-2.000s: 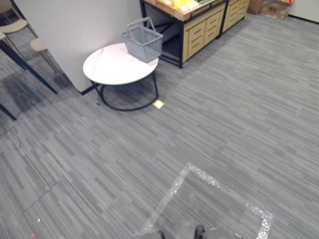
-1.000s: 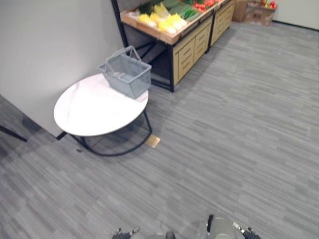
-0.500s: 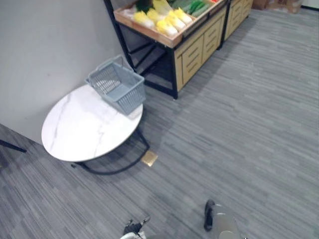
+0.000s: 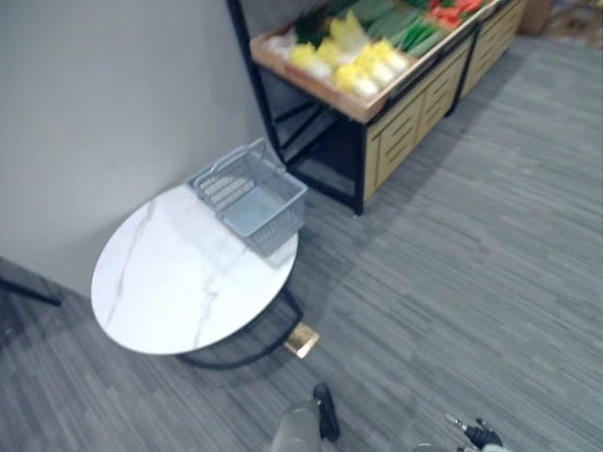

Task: Pick vegetable in the basket

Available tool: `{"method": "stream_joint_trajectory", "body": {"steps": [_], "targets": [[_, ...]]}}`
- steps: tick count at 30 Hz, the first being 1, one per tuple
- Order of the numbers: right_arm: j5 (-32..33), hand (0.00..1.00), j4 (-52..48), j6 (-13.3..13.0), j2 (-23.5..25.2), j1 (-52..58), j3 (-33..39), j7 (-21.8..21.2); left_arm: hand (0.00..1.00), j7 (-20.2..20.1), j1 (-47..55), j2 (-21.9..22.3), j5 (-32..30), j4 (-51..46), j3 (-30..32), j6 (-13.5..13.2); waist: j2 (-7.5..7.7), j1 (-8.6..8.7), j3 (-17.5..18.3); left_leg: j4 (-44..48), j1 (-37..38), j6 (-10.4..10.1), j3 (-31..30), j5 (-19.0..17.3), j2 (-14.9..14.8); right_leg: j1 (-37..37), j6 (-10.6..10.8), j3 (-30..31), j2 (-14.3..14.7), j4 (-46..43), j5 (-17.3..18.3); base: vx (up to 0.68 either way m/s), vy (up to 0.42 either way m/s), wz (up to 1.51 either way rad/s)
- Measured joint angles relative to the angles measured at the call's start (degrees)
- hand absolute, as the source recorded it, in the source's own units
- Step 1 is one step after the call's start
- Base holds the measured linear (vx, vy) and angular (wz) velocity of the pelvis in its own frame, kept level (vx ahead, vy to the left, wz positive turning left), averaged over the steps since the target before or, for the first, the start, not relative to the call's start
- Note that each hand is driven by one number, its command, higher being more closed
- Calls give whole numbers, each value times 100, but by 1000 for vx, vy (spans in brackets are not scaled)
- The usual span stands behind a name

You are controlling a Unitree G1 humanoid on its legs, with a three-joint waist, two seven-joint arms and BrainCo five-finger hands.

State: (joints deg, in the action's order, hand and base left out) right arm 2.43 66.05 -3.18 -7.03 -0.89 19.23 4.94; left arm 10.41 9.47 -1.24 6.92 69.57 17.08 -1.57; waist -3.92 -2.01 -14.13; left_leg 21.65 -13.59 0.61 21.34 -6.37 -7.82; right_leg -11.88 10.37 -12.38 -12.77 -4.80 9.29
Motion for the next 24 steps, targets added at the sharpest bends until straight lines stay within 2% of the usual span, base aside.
{"method": "stream_joint_trajectory", "body": {"steps": [2, 3, 4, 5, 6, 7, 8, 9, 10, 11, 12, 13, 14, 15, 16, 17, 18, 19, 20, 21, 24], "targets": [[-19, 0, 3, -7, 45, 18, -95, -32, 0, -3, 40, -29, -99, 14, -95, 21, 51, 13, 40, -64, 311, 84, 67, -198, 204, -145, 28, 63, -201, -232, -106, 338, 168, 4], [-20, 0, 11, -10, 75, 128, -137, -42, 0, -5, 79, -107, -111, 14, -150, 24, 79, 16, 177, -256, 515, 90, 62, -281, 352, 63, 42, 160, -349, -856, -115, 359, 174, 11], [-13, 0, -5, -32, 102, 168, 52, -49, 0, -13, 112, -148, -121, 0, -201, 27, 135, 54, 289, -493, 745, 56, 16, -353, 515, 513, 77, 330, -527, -2001, -197, 350, 166, 22], [-22, 0, -16, -48, 103, 180, 124, -48, 0, -20, 102, -189, -139, -7, -224, 36, 185, 82, 308, -608, 923, 78, -8, -372, 600, 794, 58, 407, -640, -2698, -383, 359, 150, 34], [-45, 0, -29, -53, 79, 241, 186, -44, 0, -35, 86, -295, -146, -42, -361, 40, 307, 95, 295, -842, 1284, 121, -114, -396, 746, 1329, 14, 620, -819, -3952, -1173, 427, 127, 59], [-98, 0, -15, -52, 106, 380, 180, -38, 0, -41, 35, -388, -141, -128, -559, 76, 324, 150, 295, -975, 1628, 173, -347, -422, 825, 1733, 86, 808, -837, -5096, -1431, 363, 102, 72], [-113, 0, 10, -35, 148, 445, 174, -37, 0, -33, 27, -444, -140, -184, -617, 80, 400, 186, 289, -1011, 1763, 194, -481, -440, 833, 1901, 87, 819, -794, -5526, -1321, 364, 42, 97], [-107, 0, -4, -16, 257, 568, 234, -28, 0, -15, -47, -543, -136, -236, -681, 82, 510, 210, 274, -1160, 2051, 202, -694, -446, 834, 2225, -7, 773, -695, -6054, -1000, 227, -14, 81], [-123, 0, -4, -9, 268, 587, 244, -22, 0, -4, -86, -569, -136, -250, -687, 81, 541, 224, 275, -1250, 2189, 199, -795, -440, 831, 2395, -105, 678, -658, -6141, -857, 434, -55, 90], [-126, 0, 10, 7, 269, 670, 272, -19, 0, 35, -181, -589, -138, -291, -770, 71, 546, 229, 269, -1378, 2420, 187, -957, -429, 809, 2603, -259, 374, -664, -5989, -540, 421, -103, 83], [-128, 0, 9, 6, 271, 714, 274, -12, 0, 62, -224, -567, -130, -417, -773, 42, 531, 270, 265, -1469, 2593, 185, -1100, -429, 778, 2708, -386, 86, -669, -5452, -326, 414, -129, 84], [-128, 0, 11, 8, 282, 729, 275, -12, 0, 65, -248, -558, -123, -458, -769, 21, 523, 312, 265, -1503, 2656, 184, -1172, -429, 756, 2735, -457, -45, -657, -5065, -277, 332, -175, 90], [-128, 0, 8, 19, 294, 726, 275, -13, 0, 66, -297, -534, -83, -502, -761, -46, 497, 359, 261, -1563, 2738, 182, -1314, -430, 702, 2721, -475, -191, -571, -4118, -269, 313, -245, 85], [-136, 0, 9, 26, 308, 717, 274, -16, 0, 67, -341, -514, -77, -567, -756, -66, 489, 355, 252, -1581, 2770, 144, -1442, -453, 649, 2628, -396, -101, -405, -2910, -353, 315, -281, 92], [-143, 0, 9, 36, 325, 718, 279, -20, 0, 66, -358, -504, -78, -610, -742, -93, 497, 348, 251, -1586, 2775, 22, -1539, -525, 605, 2517, -320, 79, -282, -1947, -483, 326, -351, 85], [-144, 0, 11, 43, 372, 731, 300, -19, 0, 64, -357, -508, -78, -627, -655, -102, 568, 345, 253, -1594, 2778, -170, -1648, -641, 589, 2374, -304, 321, -239, -1140, -710, 337, -399, 80], [-146, 0, 25, 63, 444, 741, 340, -18, 0, 66, -371, -524, -85, -623, -490, -110, 698, 326, 207, -1601, 2843, -347, -1764, -740, 591, 2221, -293, 453, -231, -777, -1400, 365, -457, 65], [-144, 0, -14, 81, 411, 667, 464, -6, 0, 76, -349, -331, -92, -558, -229, -94, 466, 282, 176, -1639, 2867, -428, -1643, -747, 342, 2133, -336, 280, 3, -762, -1230, 279, -363, 42], [-145, 0, -45, 73, 382, 644, 471, -11, 0, 68, -324, -246, -100, -554, -93, -95, 383, 276, 156, -1620, 2855, -450, -1482, -732, 244, 2152, -385, 246, 71, -837, -1143, 269, -354, 37], [-146, 0, -98, 58, 340, 602, 497, -23, 0, 67, -250, -83, -114, -450, 260, -97, 280, 257, 151, -1650, 2873, -456, -1396, -727, 72, 2245, -440, 173, 167, -1244, -776, 213, -273, 35], [-196, 0, -87, 65, 335, 620, 501, -33, 0, 57, -263, -16, -119, -337, 776, -75, 293, 164, 184, -1720, 2893, -521, -1583, -665, -66, 2345, -500, 19, 198, -1845, -239, 152, -214, 50]]}}
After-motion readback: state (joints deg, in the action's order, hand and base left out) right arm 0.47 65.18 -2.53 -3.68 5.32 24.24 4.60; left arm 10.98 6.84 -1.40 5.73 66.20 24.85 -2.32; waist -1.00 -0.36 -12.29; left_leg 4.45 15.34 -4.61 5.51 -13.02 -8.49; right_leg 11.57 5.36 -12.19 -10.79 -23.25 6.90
